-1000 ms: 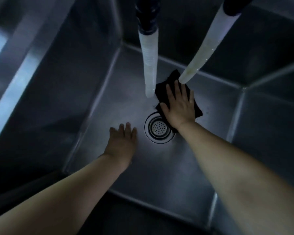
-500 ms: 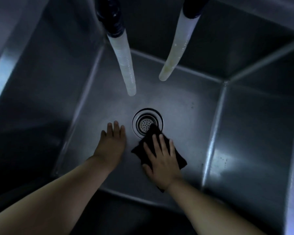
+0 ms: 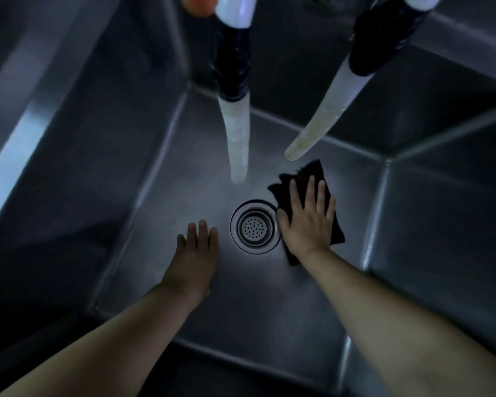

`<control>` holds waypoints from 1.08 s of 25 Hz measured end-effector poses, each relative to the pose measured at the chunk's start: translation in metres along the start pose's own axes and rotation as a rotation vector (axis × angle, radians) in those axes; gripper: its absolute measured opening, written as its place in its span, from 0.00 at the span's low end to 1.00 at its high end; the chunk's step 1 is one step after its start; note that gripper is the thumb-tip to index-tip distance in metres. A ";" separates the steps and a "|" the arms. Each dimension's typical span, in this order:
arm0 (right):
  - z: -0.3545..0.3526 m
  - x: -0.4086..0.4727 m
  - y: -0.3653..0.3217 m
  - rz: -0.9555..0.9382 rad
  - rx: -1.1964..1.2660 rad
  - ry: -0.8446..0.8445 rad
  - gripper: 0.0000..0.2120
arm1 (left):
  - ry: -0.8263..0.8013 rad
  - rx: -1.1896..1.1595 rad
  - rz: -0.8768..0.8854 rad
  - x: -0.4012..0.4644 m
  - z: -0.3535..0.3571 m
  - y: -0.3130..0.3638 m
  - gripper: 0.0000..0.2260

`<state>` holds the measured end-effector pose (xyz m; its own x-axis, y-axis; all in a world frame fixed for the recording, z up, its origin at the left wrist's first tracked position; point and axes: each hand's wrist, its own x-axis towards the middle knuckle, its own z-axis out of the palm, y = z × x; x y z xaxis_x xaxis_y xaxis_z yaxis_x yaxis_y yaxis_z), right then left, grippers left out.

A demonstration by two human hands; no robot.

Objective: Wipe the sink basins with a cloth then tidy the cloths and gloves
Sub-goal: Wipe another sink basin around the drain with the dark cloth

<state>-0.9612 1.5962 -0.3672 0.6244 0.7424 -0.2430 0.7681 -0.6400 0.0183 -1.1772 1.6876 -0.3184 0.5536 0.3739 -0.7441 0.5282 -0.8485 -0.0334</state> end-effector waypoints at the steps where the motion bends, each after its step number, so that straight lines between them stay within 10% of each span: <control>1: -0.004 0.016 -0.014 -0.005 0.017 0.009 0.33 | -0.001 0.000 -0.001 0.001 0.000 0.000 0.51; 12: -0.031 0.144 -0.151 -0.517 -0.113 -0.007 0.33 | -0.006 0.039 -0.019 0.009 0.006 0.003 0.50; 27: -0.020 0.094 0.061 -0.170 -0.091 0.094 0.31 | -0.031 0.077 -0.052 0.008 -0.001 0.010 0.52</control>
<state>-0.8532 1.6308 -0.3695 0.4922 0.8558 -0.1590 0.8703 -0.4869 0.0735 -1.1675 1.6824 -0.3239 0.5054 0.4078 -0.7605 0.5040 -0.8548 -0.1234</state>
